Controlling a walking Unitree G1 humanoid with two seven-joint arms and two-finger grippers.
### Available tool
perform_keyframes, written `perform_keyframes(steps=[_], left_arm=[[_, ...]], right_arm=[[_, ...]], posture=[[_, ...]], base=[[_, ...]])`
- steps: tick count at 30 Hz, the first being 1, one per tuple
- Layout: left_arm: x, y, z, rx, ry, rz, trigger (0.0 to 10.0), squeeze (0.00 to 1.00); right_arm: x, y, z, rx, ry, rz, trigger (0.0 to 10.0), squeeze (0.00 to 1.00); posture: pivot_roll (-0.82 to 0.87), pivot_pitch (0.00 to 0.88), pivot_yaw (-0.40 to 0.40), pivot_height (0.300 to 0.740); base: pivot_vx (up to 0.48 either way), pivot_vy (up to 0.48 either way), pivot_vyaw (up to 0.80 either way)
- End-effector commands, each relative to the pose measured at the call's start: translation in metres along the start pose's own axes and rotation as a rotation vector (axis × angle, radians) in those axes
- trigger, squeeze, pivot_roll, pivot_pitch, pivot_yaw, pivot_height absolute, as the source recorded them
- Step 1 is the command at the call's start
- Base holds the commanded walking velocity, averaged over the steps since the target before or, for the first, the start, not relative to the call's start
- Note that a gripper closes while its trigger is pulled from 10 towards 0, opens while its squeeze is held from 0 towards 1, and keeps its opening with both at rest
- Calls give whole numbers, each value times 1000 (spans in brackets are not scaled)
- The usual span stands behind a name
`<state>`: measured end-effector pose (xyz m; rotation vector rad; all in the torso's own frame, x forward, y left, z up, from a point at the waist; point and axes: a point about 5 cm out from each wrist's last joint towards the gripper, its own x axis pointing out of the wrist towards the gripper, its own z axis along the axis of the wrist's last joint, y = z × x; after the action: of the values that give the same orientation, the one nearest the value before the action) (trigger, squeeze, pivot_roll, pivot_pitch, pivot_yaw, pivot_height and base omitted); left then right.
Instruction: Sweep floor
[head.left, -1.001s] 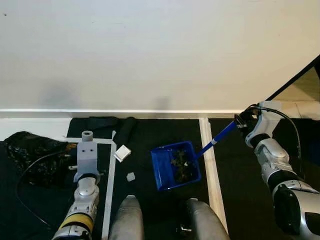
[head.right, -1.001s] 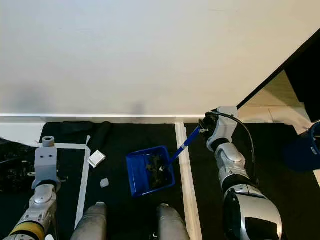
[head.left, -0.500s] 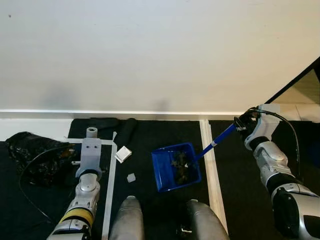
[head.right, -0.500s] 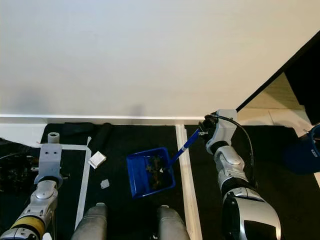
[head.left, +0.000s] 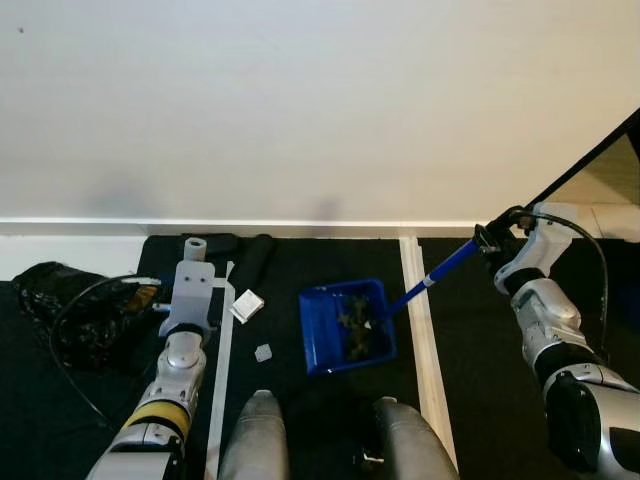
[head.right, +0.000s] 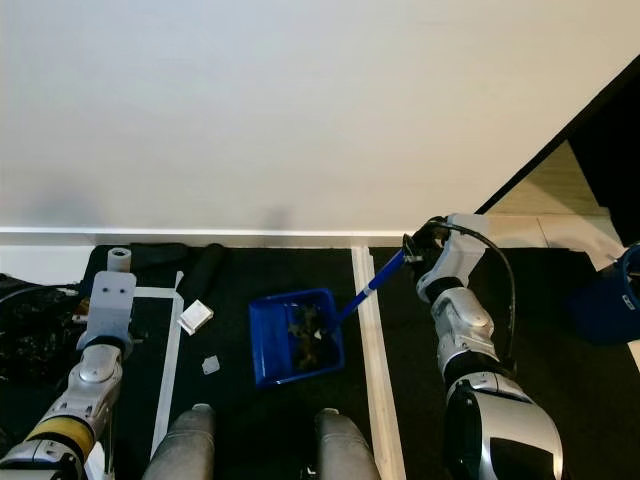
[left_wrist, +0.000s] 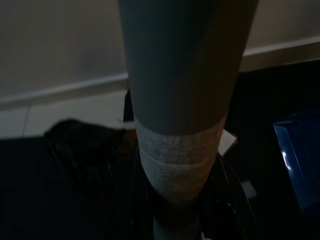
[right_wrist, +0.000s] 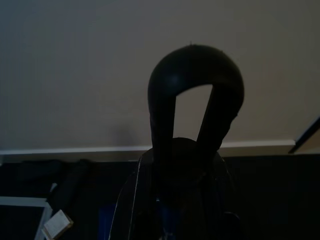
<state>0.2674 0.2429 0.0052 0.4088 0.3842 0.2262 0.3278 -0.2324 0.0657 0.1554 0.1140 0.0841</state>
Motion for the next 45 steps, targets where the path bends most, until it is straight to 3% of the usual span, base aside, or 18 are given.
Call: perform_keyframes(steps=[1, 8, 16, 23, 33, 40, 45], left_arm=[[5, 7, 15, 83, -86, -14, 10000, 0], [13, 14, 40, 127, -166, -32, 10000, 0], [16, 17, 56, 195, -231, -64, 10000, 0], [16, 20, 68, 260, -284, -113, 10000, 0], [9, 17, 79, 260, -375, -177, 10000, 0], [5, 9, 81, 272, -386, -219, 10000, 0], [5, 9, 87, 260, -404, -212, 10000, 0]], right_arm=[[1, -6, 9, 14, -20, 9, 10000, 0], [3, -7, 12, -11, 39, 79, 10000, 0], [2, -6, 5, -26, 77, 59, 10000, 0], [6, 4, 1, -1, 70, 21, 10000, 0], [12, 31, -11, 57, 75, 6, 10000, 0], [11, 38, -20, -16, 128, 13, 10000, 0], [16, 40, -12, -45, 111, 6, 10000, 0]], posture=[[126, 55, -69, 740], [115, 58, -67, 740], [119, 64, -72, 740], [125, 88, -66, 740], [138, 206, -65, 740], [139, 250, -82, 740], [137, 259, -97, 740]], base=[[0, 0, 0], [0, 0, 0], [0, 0, 0], [0, 0, 0], [0, 0, 0], [0, 0, 0], [0, 0, 0]])
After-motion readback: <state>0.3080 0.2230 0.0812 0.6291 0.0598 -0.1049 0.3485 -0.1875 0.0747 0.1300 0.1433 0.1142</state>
